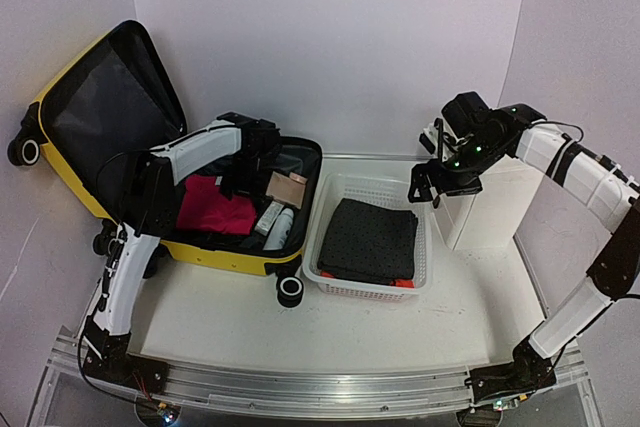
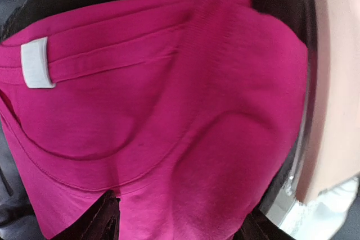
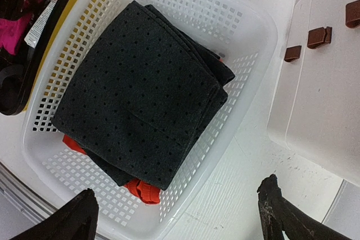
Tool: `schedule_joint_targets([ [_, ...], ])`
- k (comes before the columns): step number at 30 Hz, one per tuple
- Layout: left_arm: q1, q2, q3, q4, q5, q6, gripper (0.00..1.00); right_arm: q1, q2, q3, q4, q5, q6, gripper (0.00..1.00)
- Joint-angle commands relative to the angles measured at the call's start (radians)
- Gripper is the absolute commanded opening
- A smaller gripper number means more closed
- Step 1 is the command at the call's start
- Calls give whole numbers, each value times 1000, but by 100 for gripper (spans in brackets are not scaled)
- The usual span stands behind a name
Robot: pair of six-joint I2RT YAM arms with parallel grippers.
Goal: Open, take out, and arrange the luggage
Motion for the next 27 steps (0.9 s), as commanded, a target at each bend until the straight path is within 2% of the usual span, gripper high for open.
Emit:
schedule_joint_targets([
  [1, 84, -122, -13, 15, 121, -23, 65, -4, 4, 17, 4, -10, 2, 98],
  [11, 137, -179, -110, 88, 281, 26, 65, -5, -3, 7, 5, 6, 1, 98],
  [23, 127, -118, -49, 91, 290, 0, 64, -20, 1, 0, 4, 3, 1, 98],
  [27, 91, -93, -26, 88, 219, -9, 65, -24, 3, 0, 5, -3, 0, 98],
])
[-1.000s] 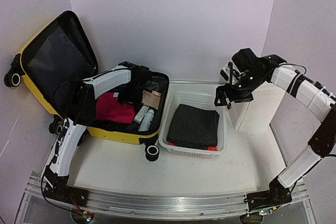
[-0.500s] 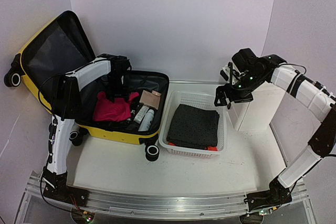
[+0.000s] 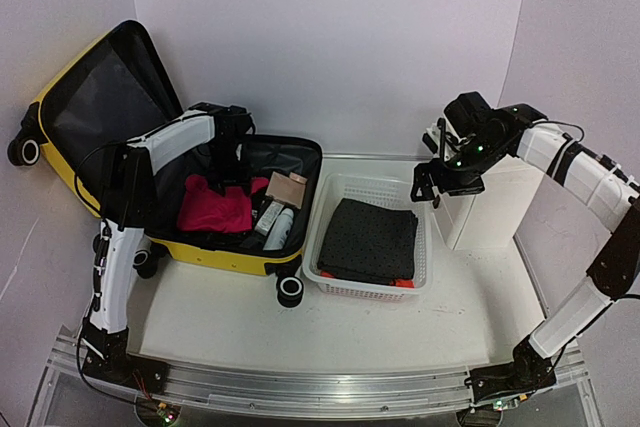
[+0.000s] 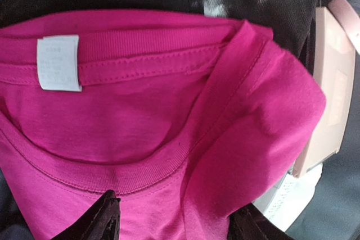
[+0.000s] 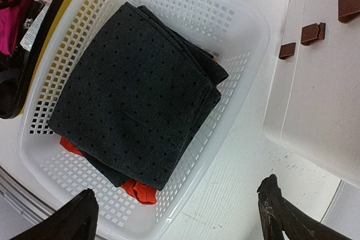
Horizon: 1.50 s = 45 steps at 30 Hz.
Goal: Open, take out, and arrange the luggage
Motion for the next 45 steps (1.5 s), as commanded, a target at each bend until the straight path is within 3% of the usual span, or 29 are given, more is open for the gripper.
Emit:
schedule_joint_targets([
  [1, -44, 20, 72, 15, -81, -22, 65, -8, 4, 2, 6, -7, -3, 98],
  [8, -91, 53, 88, -4, -213, -32, 60, -9, 6, 1, 7, -15, 0, 98],
  [28, -99, 109, 162, -27, -293, 36, 40, -11, 4, 1, 6, -17, 6, 98],
  [32, -94, 125, 163, -30, -269, 19, 48, -11, 0, 0, 6, -18, 11, 98],
  [45, -104, 162, 175, -38, -287, 25, 52, -11, 4, 5, 7, -25, 14, 98],
])
